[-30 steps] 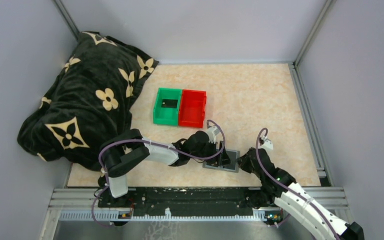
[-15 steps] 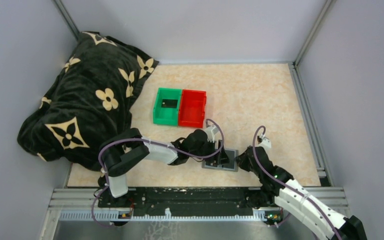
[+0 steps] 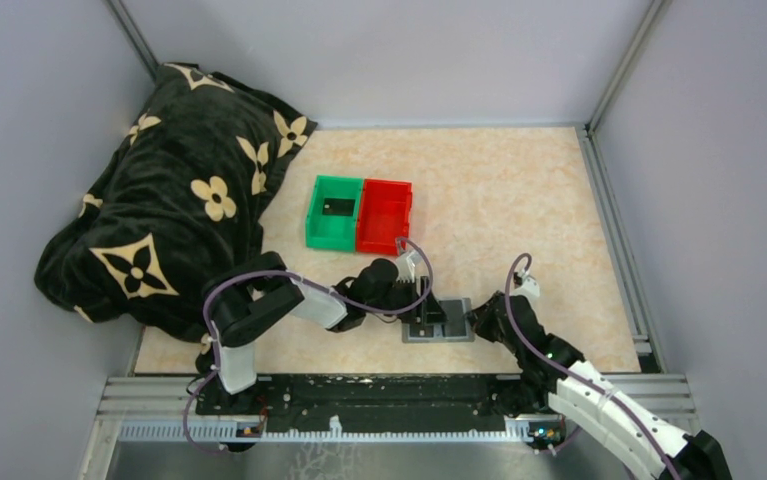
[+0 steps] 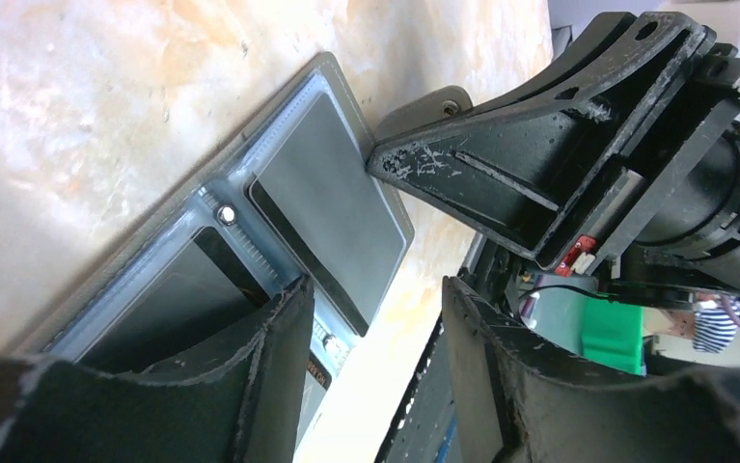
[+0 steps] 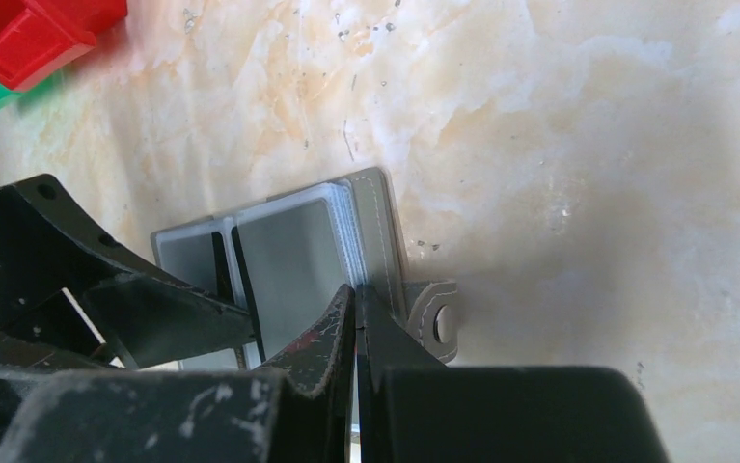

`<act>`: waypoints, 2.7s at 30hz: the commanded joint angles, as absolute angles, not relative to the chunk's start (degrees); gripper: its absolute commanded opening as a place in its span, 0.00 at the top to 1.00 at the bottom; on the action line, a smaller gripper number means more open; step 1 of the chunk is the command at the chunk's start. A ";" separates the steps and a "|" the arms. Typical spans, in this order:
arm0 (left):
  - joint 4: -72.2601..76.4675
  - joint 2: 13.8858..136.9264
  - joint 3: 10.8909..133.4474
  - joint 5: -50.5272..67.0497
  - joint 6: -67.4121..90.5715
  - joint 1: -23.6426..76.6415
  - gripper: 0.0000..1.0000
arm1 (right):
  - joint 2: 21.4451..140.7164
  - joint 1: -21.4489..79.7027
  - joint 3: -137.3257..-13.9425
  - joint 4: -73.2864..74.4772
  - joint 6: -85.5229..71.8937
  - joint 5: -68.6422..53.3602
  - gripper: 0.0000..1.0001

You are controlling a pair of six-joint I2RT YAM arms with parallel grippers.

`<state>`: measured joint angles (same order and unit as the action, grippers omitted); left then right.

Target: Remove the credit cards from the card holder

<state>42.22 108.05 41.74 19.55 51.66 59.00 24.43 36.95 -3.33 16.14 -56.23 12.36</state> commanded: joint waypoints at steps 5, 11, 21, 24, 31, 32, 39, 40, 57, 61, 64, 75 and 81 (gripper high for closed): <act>56.68 109.06 38.54 23.59 57.53 56.51 0.44 | 24.63 37.18 -0.97 15.78 -57.13 7.73 1.00; 59.09 109.62 38.76 23.43 58.53 56.43 0.44 | 24.86 37.22 -1.01 15.69 -57.12 7.73 1.00; 57.95 111.94 39.03 23.84 59.07 56.43 0.44 | 24.95 37.18 -0.79 15.38 -57.04 7.40 1.00; 58.53 112.32 39.11 23.78 59.46 56.43 0.44 | 25.10 37.22 -0.73 15.23 -57.04 7.31 1.00; 65.84 112.83 38.76 24.57 61.48 56.43 0.48 | 25.27 37.17 -0.53 14.79 -57.01 7.14 1.00; 66.11 112.78 38.93 24.87 61.71 56.43 0.50 | 25.27 37.20 -0.53 14.71 -56.96 7.12 1.00; 62.90 113.19 40.51 25.49 61.14 56.43 0.51 | 25.45 37.19 -0.53 14.58 -56.96 7.16 1.00; 62.27 113.65 40.64 25.61 61.07 56.43 0.51 | 25.46 37.19 -0.53 14.62 -56.91 7.13 1.00; 56.24 116.08 43.85 26.22 60.70 57.47 0.53 | 25.53 37.19 -0.53 14.50 -56.91 7.12 1.00; 57.60 116.43 43.56 26.69 62.02 57.48 0.62 | 25.53 37.18 -0.53 14.50 -56.94 7.16 1.00; 57.60 115.80 43.06 26.89 62.09 57.33 0.67 | 25.49 37.18 -0.57 14.77 -57.53 7.18 1.00; 59.98 111.85 36.74 27.34 62.34 53.34 0.65 | 24.81 37.18 -0.62 15.56 -58.62 7.73 1.00; 61.05 111.36 35.11 27.51 62.66 52.59 0.66 | 24.96 37.22 -0.60 15.43 -58.69 7.77 1.00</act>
<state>57.14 113.16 36.18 26.50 62.22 53.17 24.51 36.95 -1.78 12.88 -58.70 8.73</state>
